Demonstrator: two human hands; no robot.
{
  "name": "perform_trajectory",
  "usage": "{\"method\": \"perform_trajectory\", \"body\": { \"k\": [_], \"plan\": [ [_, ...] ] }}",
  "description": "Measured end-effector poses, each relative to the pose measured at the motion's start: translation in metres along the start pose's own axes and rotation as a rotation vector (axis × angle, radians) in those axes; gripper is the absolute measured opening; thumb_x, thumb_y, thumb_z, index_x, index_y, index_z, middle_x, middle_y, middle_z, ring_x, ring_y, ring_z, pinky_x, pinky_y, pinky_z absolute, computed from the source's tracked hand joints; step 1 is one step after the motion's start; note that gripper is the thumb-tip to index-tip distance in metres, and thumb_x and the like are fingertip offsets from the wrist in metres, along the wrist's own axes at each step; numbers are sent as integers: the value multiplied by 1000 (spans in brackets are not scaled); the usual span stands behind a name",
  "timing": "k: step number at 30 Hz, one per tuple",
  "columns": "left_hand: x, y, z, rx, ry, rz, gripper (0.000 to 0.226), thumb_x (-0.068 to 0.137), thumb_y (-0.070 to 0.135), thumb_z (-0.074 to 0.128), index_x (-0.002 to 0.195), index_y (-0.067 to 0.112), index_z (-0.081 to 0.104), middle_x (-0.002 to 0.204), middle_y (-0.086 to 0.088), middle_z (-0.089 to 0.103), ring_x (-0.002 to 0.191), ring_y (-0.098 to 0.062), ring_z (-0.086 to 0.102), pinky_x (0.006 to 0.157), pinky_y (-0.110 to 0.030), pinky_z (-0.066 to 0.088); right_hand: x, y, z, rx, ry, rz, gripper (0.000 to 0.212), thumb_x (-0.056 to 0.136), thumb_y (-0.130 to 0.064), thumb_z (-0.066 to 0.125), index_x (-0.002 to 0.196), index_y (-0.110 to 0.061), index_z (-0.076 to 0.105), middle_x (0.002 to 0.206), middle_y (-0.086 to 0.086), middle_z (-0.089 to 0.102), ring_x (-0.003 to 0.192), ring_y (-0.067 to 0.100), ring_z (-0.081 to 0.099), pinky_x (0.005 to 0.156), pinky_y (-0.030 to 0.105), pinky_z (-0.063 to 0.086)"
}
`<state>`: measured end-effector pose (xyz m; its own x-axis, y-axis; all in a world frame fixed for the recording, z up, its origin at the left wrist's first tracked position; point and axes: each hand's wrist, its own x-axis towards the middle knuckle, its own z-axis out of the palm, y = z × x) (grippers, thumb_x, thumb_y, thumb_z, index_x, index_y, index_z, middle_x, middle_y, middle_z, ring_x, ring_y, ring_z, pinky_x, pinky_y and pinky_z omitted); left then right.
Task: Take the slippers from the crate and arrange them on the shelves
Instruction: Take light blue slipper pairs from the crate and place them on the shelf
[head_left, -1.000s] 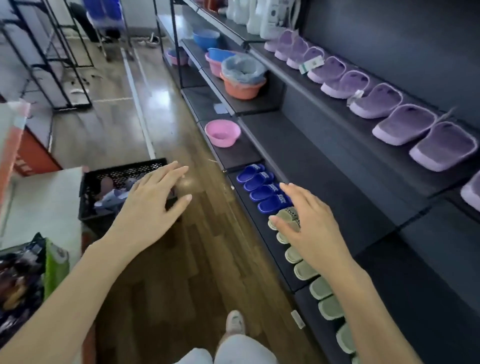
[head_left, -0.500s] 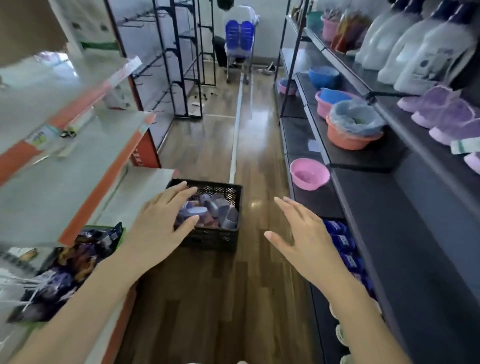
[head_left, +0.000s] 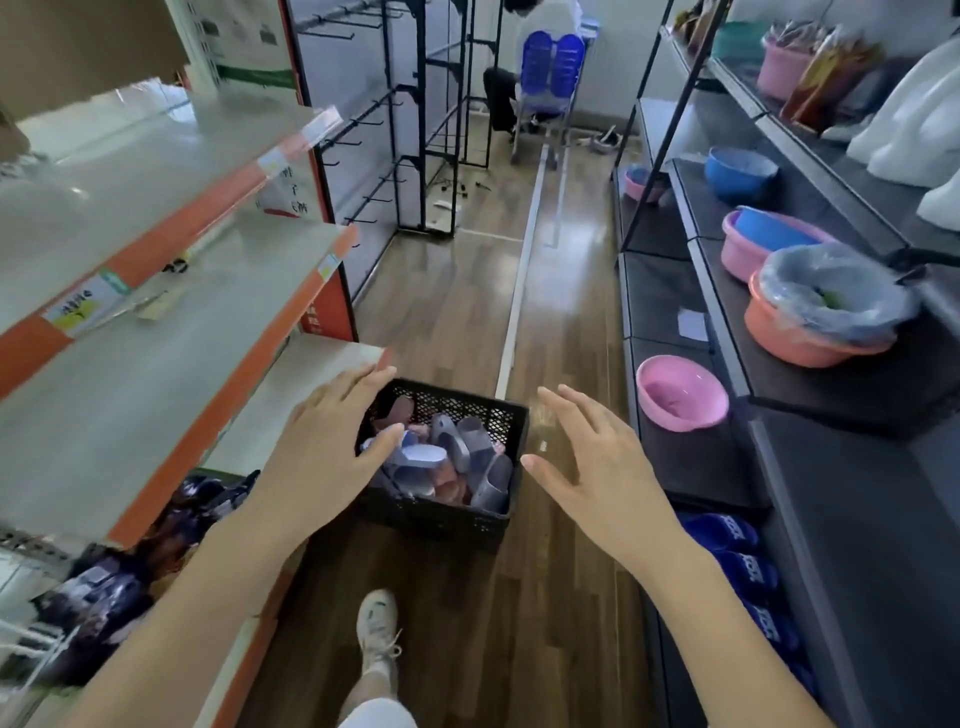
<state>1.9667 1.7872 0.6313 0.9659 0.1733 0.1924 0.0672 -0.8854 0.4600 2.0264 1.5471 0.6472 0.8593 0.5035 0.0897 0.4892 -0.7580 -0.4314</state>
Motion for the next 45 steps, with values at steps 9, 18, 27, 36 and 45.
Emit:
{"method": "perform_trajectory", "body": {
  "k": [9, 18, 27, 36, 45],
  "plan": [
    [154, -101, -8, -56, -78, 37, 61, 82, 46, 40, 139, 25, 39, 146, 5, 36, 134, -15, 34, 107, -34, 28, 164, -18, 48, -19, 47, 59, 60, 89, -40, 55, 143, -26, 32, 147, -1, 36, 137, 17, 30, 111, 29, 19],
    [247, -165, 13, -112, -138, -4, 63, 81, 46, 40, 137, 17, 43, 142, -1, 41, 131, -20, 36, 106, -28, 23, 272, -9, 90, -13, 2, 100, 57, 89, -34, 57, 140, -21, 37, 142, 2, 43, 132, 21, 38, 106, 28, 22],
    [277, -204, 84, -176, -280, -186, 61, 82, 43, 39, 138, 20, 40, 144, 1, 39, 133, -15, 34, 104, -21, 21, 343, 43, 146, 97, -160, 127, 57, 90, -35, 56, 141, -24, 35, 145, -2, 39, 133, 17, 36, 110, 35, 30],
    [304, -265, 180, -114, -325, -303, 46, 93, 22, 52, 137, 15, 41, 140, -4, 44, 128, -20, 40, 104, -27, 27, 392, 112, 248, 135, -292, 84, 56, 90, -31, 57, 140, -18, 37, 142, -1, 42, 132, 17, 37, 109, 33, 28],
    [300, -356, 320, -160, -459, -490, 43, 93, 18, 53, 133, 7, 46, 136, -10, 46, 125, -23, 43, 96, -21, 27, 395, 174, 402, 178, -374, 217, 51, 92, -27, 55, 140, -19, 38, 140, 0, 44, 129, 19, 38, 102, 32, 33]
  ]
}}
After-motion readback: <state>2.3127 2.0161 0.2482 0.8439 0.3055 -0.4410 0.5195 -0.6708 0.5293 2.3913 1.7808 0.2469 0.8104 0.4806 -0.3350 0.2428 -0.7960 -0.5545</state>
